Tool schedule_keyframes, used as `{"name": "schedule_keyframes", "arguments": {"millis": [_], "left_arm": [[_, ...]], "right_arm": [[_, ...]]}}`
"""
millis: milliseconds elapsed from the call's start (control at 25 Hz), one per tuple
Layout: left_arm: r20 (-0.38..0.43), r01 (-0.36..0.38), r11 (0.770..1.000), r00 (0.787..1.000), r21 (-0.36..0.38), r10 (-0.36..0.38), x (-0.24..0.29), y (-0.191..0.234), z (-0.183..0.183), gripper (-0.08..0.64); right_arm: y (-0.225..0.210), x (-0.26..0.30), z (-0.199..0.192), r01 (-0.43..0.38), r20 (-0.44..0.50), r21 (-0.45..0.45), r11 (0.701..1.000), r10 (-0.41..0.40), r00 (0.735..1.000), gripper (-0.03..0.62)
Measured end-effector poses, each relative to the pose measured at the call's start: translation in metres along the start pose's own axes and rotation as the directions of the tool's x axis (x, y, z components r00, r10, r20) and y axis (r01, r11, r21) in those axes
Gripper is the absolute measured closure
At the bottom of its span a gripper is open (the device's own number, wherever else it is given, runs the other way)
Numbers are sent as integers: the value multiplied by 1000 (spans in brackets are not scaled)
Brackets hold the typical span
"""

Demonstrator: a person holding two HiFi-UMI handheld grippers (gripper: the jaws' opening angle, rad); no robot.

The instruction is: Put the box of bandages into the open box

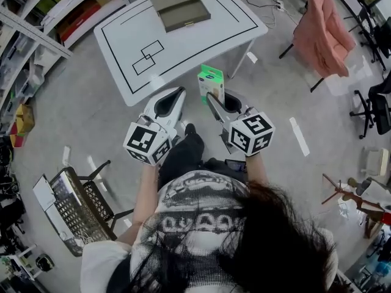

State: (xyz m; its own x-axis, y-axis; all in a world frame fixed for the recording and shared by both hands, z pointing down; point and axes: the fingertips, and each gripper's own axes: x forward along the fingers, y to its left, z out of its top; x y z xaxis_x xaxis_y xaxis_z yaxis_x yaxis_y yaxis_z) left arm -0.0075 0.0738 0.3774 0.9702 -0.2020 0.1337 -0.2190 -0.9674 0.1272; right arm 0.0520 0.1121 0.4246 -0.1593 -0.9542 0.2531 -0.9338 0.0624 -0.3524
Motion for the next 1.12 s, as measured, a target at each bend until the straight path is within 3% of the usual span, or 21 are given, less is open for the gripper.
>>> {"name": "schedule_keyframes", "arguments": {"millis": [560,1120], "left_arm": [[16,1,1000,1000,-19,-1,59,145,22,560],[11,23,998,1000,-52,-22,77,197,23,560]], "right_arm": [[-36,132,47,28,-21,-7,1000,-28,999,505],[-46,184,58,49,-62,-11,999,-50,997,505]]}}
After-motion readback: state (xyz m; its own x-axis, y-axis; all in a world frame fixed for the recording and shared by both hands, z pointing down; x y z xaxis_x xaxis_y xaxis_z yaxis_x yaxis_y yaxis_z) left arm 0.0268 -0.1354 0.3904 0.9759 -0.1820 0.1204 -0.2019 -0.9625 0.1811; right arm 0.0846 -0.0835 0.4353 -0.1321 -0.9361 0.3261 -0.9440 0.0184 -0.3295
